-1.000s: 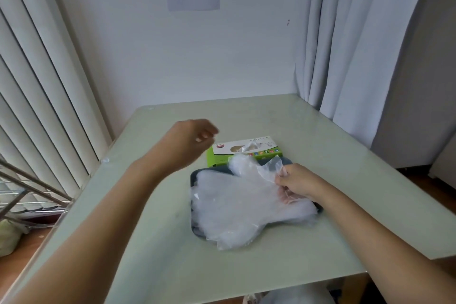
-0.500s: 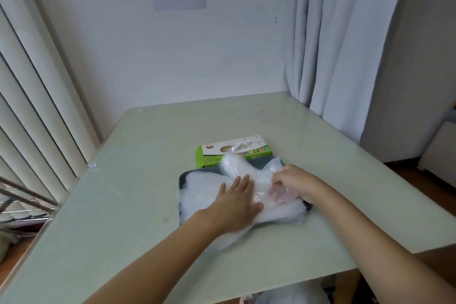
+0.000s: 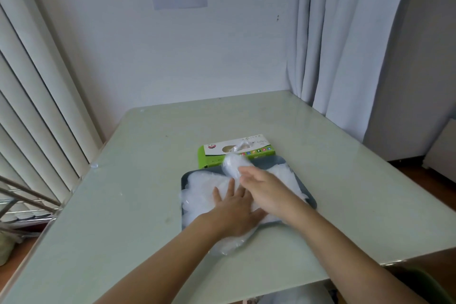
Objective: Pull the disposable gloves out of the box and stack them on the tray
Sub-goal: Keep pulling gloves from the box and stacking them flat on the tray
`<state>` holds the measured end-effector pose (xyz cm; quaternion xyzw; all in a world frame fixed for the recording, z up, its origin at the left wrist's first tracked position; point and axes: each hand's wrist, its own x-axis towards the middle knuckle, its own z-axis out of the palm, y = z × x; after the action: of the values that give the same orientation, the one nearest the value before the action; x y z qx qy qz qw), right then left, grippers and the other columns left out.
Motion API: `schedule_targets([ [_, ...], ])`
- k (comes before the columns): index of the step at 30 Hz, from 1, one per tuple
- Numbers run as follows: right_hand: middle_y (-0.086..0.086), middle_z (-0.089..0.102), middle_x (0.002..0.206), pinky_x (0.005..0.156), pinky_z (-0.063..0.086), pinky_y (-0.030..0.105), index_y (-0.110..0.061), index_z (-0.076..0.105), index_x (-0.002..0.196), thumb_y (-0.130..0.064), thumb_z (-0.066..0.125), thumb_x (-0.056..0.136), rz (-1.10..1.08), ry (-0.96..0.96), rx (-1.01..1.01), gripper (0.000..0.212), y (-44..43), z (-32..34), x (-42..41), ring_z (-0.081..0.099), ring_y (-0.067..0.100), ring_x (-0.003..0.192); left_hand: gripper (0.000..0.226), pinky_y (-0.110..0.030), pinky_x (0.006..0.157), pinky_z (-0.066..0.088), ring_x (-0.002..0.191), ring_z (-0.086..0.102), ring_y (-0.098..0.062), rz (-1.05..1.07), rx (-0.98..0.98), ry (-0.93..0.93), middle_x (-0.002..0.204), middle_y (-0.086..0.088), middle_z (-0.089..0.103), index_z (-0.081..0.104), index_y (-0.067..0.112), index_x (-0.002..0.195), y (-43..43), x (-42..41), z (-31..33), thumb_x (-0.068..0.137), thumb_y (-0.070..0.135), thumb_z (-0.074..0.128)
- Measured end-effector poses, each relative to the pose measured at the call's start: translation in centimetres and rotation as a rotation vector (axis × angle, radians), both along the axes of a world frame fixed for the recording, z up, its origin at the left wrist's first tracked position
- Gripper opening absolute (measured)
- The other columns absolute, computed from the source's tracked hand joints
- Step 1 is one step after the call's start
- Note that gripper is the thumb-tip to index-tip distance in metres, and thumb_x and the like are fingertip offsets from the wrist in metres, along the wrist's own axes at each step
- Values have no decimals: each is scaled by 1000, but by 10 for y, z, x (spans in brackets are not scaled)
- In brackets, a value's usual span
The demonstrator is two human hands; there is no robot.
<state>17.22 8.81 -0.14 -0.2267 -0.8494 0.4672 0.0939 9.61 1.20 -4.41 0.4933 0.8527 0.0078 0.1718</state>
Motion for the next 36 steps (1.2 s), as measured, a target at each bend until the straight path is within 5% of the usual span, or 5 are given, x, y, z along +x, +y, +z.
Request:
schedule_targets([
  [9,1,10,161,114,9,24,-19,24,151,-13,32,102,122,-192,315,49,25,-43,0,9,16,147,72,-44,118,-8,148,-15,-17,4,40,21,160,5,-17,-12,26,153,-24,-9,1,98,59,22],
  [17,6,-23,158,117,-3,35,-32,-4,153,-72,37,86,155,-468,499,88,59,-41,20,-19,20,146,80,-40,119,-7,147,-15,-28,64,-197,127,158,-14,-21,-19,24,151,-60,-26,14,94,67,18],
  [21,7,-12,160,118,6,35,-29,4,154,-69,45,85,212,-472,547,89,65,-30,19,-12,20,148,86,-41,120,-6,148,-13,-30,36,-272,169,158,-19,-19,-18,13,151,-72,-35,23,95,64,25],
  [27,-4,54,131,89,40,25,-22,52,130,-53,63,84,246,-479,624,57,87,7,3,51,13,114,90,-35,118,-2,149,-6,-18,36,-273,15,162,-1,-10,-6,23,154,-83,-44,51,91,65,42],
  [36,-1,63,109,81,42,24,-16,67,111,-30,71,83,146,-227,662,31,124,56,-64,57,15,98,72,-25,111,25,137,36,-9,182,-175,-58,151,12,37,31,36,147,-90,-97,119,84,67,47],
])
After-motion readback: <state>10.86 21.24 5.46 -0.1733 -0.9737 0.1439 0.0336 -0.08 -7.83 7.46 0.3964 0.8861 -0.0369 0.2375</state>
